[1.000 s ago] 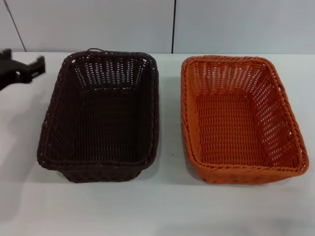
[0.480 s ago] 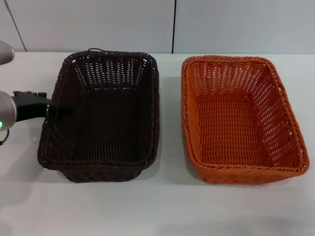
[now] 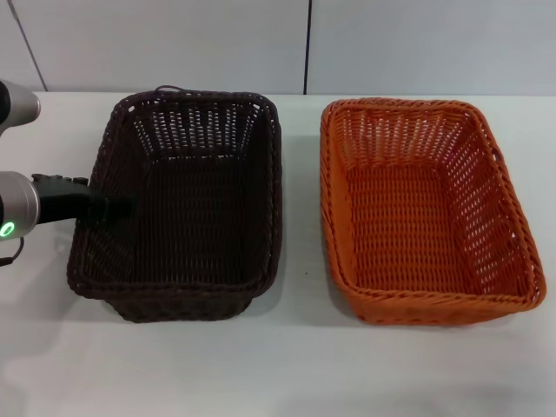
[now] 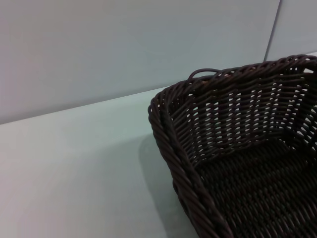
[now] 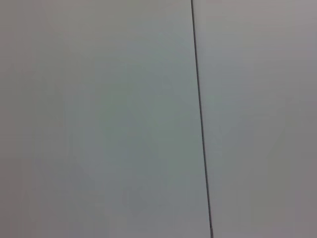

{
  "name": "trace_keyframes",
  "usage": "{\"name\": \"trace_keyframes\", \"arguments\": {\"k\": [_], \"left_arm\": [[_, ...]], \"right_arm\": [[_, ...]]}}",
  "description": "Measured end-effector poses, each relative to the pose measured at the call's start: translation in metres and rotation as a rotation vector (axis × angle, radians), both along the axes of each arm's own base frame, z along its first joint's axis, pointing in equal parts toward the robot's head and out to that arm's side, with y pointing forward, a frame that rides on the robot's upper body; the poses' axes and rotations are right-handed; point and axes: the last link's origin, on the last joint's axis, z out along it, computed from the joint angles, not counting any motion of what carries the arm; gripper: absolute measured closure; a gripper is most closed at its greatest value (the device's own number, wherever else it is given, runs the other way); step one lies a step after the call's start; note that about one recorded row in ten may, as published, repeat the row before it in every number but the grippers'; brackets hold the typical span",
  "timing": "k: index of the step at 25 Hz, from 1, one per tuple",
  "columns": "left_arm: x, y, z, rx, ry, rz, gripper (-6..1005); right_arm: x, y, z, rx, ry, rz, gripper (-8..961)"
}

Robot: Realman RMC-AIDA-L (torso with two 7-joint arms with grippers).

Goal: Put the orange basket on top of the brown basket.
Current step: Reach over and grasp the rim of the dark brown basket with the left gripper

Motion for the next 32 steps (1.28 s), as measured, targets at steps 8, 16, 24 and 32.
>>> {"name": "trace_keyframes", "arguments": {"k": [8,16,24,32], "left_arm": [[0.001,0.0,0.0,-0.006,-0.002,-0.003,234],[0.002,-0.001,0.002,-0.009,0.001,-0.006,427],[0.004,0.0,0.005,-0.026,0.022,-0.031,688],[0.013,0.006,0.016,-0.11,0.072,-0.1,745]], "right_arm": [[-0.001,-0.001,-0.001,-0.005,0.0,0.005,366],[-0.003,-0.001,-0.002,-0.002,0.005,0.011,366],[-0.006,-0.001,0.0,0.012,0.011,0.022,367],[-0.006,-0.001,0.001,0.02,0.01,0.026,366]]}}
